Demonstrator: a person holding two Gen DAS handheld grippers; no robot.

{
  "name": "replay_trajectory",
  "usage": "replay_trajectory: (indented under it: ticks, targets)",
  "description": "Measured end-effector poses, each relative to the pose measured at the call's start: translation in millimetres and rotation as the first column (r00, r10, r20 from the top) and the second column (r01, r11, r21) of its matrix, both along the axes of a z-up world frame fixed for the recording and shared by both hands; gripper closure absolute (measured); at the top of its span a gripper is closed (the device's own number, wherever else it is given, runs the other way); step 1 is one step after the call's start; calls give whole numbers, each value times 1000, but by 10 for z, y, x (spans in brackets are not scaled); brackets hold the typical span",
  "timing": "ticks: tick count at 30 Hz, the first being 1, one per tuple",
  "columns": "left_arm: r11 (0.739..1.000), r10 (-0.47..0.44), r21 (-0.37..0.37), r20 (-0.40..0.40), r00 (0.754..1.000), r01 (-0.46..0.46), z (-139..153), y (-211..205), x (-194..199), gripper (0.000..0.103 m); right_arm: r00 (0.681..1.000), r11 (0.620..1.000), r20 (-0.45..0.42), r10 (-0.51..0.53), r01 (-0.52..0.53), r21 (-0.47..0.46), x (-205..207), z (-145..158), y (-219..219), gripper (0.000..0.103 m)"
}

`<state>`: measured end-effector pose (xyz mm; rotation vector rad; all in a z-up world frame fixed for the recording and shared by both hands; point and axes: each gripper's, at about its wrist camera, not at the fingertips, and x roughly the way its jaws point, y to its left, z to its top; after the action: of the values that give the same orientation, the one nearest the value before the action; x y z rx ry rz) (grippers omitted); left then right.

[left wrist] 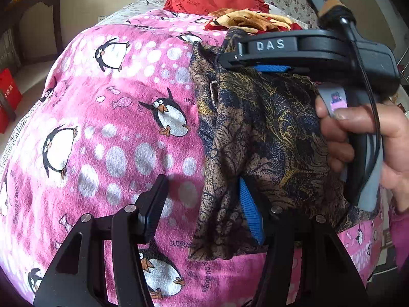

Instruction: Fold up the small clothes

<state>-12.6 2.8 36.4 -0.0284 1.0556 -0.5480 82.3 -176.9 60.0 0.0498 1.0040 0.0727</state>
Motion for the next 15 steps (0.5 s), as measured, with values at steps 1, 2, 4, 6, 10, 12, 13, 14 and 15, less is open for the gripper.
replay_trajectory:
  ticks: [1, 2, 4, 6, 10, 12, 13, 14, 15]
  targets:
    - [1000, -1, -2, -1, 1000, 1, 0, 4, 1, 46, 1000, 1000, -13, 2, -2, -6, 41, 7, 14, 45]
    - [1000, -1, -2, -1, 1000, 1, 0, 7, 1, 46, 1000, 1000, -17, 1, -1, -9, 65, 23, 20, 45]
    - [1000, -1, -3, 0, 1000, 1, -1, 12, -1, 46, 1000, 1000, -21, -10, 10, -7, 111, 66, 10, 45]
    - [1000, -4, -9, 1, 1000, 4, -2, 26, -5, 46, 1000, 1000, -21, -22, 22, 7, 112, 125, -12, 45]
    - [998, 4, -69, -15, 1000, -5, -28, 123, 15, 45, 999, 998, 28, -20, 18, 67, 26, 320, 2, 37]
    - [995, 13, -99, -26, 1000, -16, -37, 171, 27, 44, 999, 999, 37, 3, -5, 49, -15, 362, 70, 37]
    - [994, 17, -110, -32, 999, -20, -41, 193, 31, 44, 999, 1000, 37, 19, -20, 21, -27, 371, 124, 37]
    - [993, 19, -120, -38, 999, -24, -46, 214, 33, 44, 999, 999, 38, 38, -37, -18, -38, 379, 185, 37]
    - [992, 19, -125, -39, 999, -24, -57, 234, 31, 44, 997, 996, 42, 61, -58, -63, -46, 389, 253, 37]
